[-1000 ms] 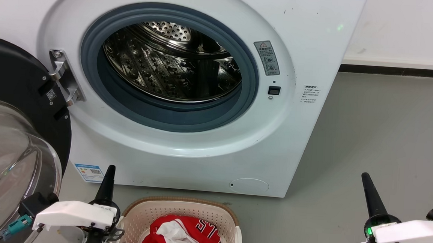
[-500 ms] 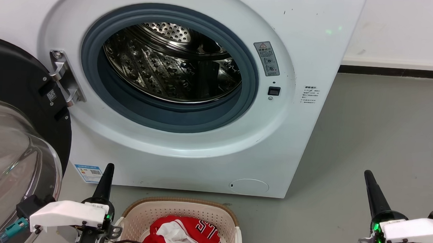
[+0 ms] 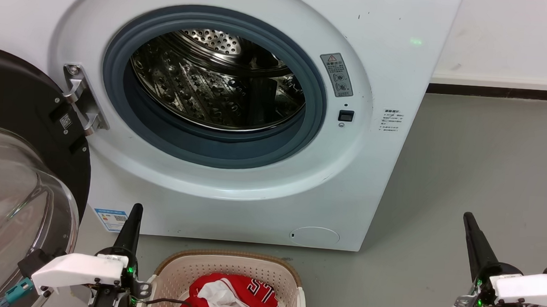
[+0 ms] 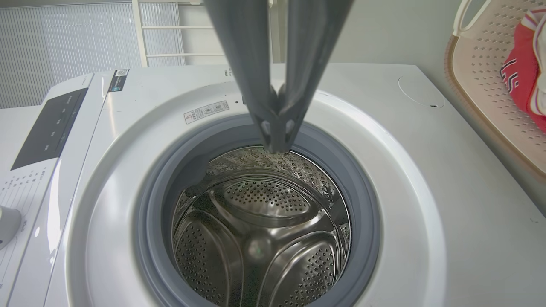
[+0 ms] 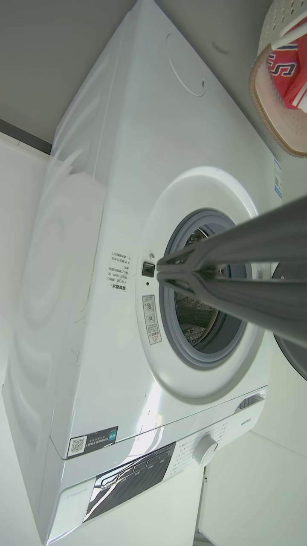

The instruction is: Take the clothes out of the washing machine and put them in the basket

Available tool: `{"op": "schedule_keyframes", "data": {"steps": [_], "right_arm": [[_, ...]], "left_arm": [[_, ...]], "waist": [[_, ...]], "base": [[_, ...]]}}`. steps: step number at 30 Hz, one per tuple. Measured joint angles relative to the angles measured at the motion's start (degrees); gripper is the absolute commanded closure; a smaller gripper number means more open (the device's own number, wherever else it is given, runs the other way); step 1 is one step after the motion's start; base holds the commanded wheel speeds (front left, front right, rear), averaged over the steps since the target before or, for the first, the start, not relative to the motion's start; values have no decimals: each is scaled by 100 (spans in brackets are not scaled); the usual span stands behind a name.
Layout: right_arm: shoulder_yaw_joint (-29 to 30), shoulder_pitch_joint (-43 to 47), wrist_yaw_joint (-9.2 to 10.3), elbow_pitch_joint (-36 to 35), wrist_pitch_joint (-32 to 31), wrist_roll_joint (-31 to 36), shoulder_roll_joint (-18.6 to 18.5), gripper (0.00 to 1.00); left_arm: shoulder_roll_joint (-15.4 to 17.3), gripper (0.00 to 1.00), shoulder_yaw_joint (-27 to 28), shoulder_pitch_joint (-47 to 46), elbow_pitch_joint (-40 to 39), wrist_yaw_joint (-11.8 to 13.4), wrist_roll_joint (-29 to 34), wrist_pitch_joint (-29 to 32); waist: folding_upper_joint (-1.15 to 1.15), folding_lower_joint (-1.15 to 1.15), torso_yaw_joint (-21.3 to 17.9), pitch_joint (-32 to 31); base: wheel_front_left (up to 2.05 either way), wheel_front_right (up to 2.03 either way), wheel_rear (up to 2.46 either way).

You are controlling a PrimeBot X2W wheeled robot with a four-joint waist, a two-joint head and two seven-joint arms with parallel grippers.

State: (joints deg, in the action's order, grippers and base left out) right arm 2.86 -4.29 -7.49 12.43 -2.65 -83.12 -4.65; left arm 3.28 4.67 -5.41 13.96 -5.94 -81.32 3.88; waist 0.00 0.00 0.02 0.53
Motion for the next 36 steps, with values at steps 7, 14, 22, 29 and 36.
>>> {"op": "schedule_keyframes", "data": {"steps": [7, 14, 22, 29, 36], "right_arm": [[40, -42, 0, 42, -52, -311, 2, 100], [79, -60, 0, 78, -108, -595, 5, 100], [125, -129, 0, 115, -179, -912, 10, 100], [156, -141, 0, 147, -207, -1099, 16, 100], [175, -142, 0, 148, -236, -1095, 27, 100]], "left_arm": [[-10, 100, 58, -26, 2, -46, -312, 75], [-22, 100, 108, -42, 3, -71, -604, 149], [-31, 100, 154, -48, 7, -122, -922, 219], [-37, 100, 186, -57, 9, -155, -1103, 260], [-38, 100, 186, -58, 9, -155, -1103, 260]], "waist": [[0, 0, -1, -9], [0, 0, -1, -19], [0, 0, -1, -29], [0, 0, -2, -35], [0, 0, -2, -35]], "base": [[0, 0, 0], [0, 0, 0], [0, 0, 0], [0, 0, 0], [0, 0, 0]]}}
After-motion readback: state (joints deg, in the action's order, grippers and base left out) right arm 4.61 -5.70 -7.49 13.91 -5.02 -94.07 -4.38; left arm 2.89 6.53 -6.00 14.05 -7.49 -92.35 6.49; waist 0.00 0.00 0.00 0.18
